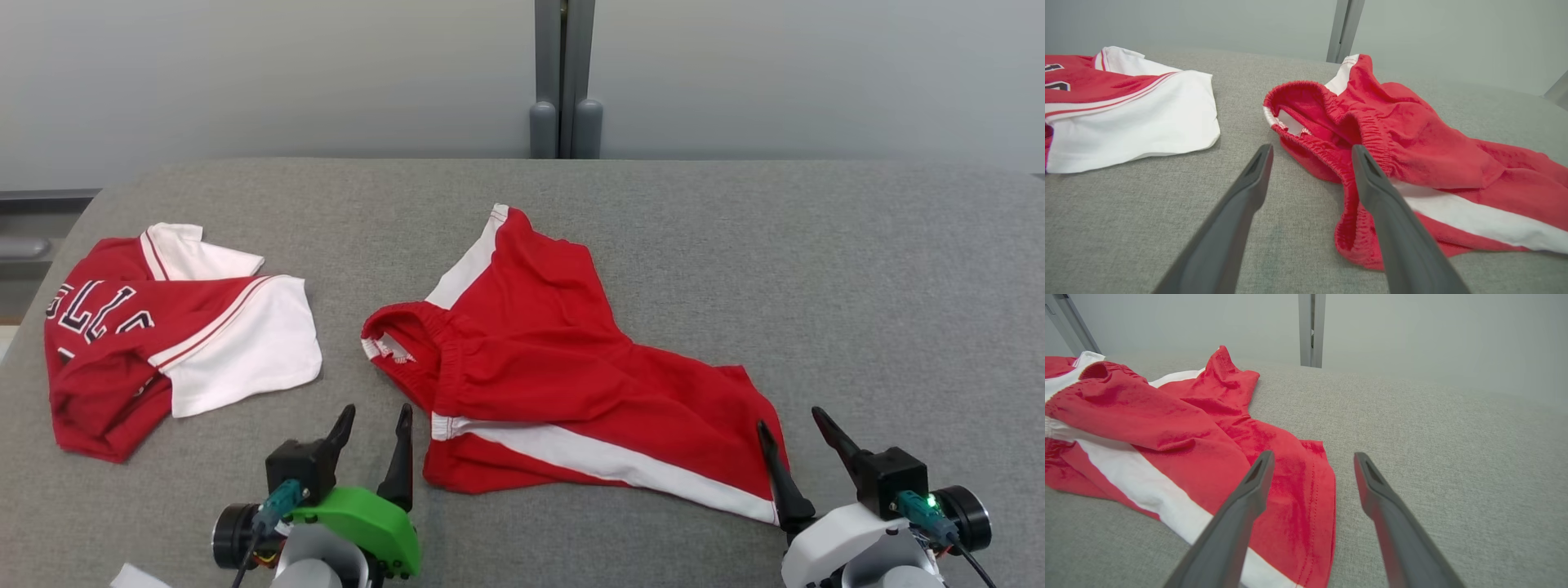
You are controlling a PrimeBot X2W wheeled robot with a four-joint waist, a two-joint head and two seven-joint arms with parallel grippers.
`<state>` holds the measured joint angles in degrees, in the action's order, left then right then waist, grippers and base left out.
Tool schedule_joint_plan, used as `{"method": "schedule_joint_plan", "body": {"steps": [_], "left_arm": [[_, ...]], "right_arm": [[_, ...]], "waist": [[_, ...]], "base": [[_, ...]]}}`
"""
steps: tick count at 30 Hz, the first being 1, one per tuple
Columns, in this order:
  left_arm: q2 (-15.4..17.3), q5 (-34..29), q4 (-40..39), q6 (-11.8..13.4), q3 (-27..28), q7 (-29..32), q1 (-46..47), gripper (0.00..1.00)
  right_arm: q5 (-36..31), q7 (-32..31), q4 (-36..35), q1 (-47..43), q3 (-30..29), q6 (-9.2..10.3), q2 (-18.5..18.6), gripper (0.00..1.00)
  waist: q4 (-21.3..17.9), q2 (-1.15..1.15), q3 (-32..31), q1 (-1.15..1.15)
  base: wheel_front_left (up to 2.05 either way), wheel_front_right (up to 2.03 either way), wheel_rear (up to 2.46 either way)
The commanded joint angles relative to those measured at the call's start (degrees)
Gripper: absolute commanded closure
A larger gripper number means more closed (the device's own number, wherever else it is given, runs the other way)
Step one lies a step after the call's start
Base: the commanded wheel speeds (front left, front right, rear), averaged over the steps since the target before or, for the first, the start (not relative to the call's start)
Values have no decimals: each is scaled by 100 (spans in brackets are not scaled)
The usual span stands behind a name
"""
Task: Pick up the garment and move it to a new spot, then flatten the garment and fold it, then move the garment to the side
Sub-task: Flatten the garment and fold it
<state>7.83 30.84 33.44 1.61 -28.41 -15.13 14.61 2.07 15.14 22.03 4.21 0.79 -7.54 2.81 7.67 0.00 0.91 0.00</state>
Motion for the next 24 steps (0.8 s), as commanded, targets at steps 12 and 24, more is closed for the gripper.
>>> {"method": "schedule_joint_plan", "body": {"steps": [12, 24], "left_arm": [[-195, -1857, -1115, -65, 1279, 2, -1440, 0], [-442, -2270, -1132, -400, 1672, 0, -1579, 0]], "right_arm": [[185, 1, -61, -389, -37, 9, 24, 0], [310, 1, 521, -374, 199, 9, 24, 0]], "waist": [[-389, 0, -211, 0], [-396, 0, -100, 0]], "base": [[0, 0, 0], [0, 0, 0]]}}
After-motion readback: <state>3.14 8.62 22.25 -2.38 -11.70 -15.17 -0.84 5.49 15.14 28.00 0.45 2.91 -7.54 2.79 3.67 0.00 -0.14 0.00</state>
